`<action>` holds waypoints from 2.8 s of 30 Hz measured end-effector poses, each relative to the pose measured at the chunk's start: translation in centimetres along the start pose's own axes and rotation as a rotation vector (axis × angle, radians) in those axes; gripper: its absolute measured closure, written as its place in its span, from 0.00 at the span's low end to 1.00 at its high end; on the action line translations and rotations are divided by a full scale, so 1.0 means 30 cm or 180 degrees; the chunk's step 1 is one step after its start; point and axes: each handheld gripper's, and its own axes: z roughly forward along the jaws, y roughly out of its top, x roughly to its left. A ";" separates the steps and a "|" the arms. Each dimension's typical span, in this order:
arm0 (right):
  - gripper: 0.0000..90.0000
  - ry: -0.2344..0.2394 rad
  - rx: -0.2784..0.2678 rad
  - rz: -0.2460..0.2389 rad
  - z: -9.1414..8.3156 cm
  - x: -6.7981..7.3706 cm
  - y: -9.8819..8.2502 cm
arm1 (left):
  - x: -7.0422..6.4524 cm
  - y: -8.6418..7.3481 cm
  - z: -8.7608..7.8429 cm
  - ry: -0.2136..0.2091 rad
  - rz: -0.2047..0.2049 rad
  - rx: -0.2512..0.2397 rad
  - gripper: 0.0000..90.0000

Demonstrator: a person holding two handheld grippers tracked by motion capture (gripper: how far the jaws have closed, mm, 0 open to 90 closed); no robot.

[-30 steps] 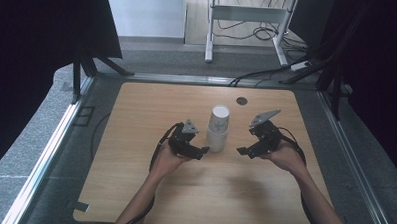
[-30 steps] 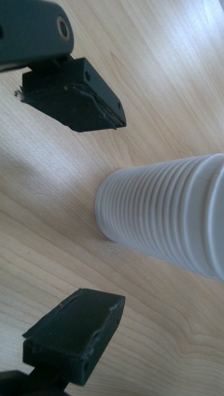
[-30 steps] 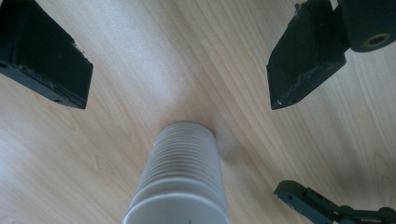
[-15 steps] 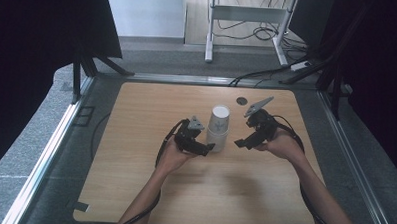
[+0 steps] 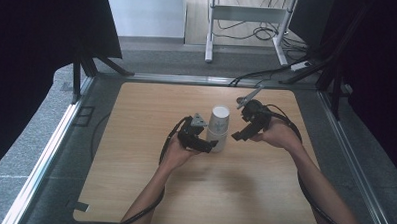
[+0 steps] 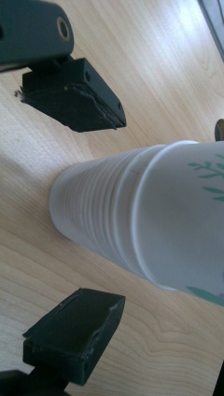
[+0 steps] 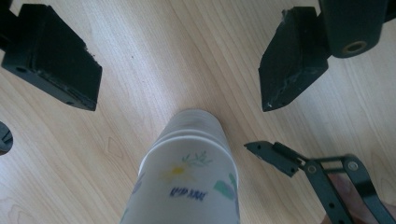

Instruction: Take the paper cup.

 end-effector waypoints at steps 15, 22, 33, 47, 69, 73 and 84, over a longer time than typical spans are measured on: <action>0.16 -0.0054 0.0243 -0.0094 -0.015 -0.004 0.135 | 0.000 0.020 0.017 -0.0022 0.0039 -0.0064 0.18; 0.19 -0.0026 0.0288 -0.0162 -0.016 -0.005 0.184 | -0.001 0.029 0.027 -0.0005 0.0024 -0.0082 0.22; 0.25 -0.0005 0.0483 -0.0246 -0.020 -0.002 0.277 | -0.006 0.031 0.038 0.0010 -0.0015 -0.0103 0.24; 0.40 0.0003 0.0801 -0.0347 0.017 0.007 0.364 | -0.008 0.033 0.036 0.0021 0.0012 -0.0084 0.26; 0.41 -0.0088 0.0801 -0.0352 -0.067 0.016 0.389 | -0.010 0.034 0.037 0.0087 0.0053 -0.0059 0.19; 0.41 -0.0101 0.0763 -0.0346 -0.087 0.018 0.395 | -0.008 0.035 0.033 0.0060 0.0056 -0.0025 0.16; 0.41 -0.0175 0.0596 -0.0346 -0.174 0.038 0.410 | -0.014 0.033 0.011 -0.0053 0.0080 0.0001 0.14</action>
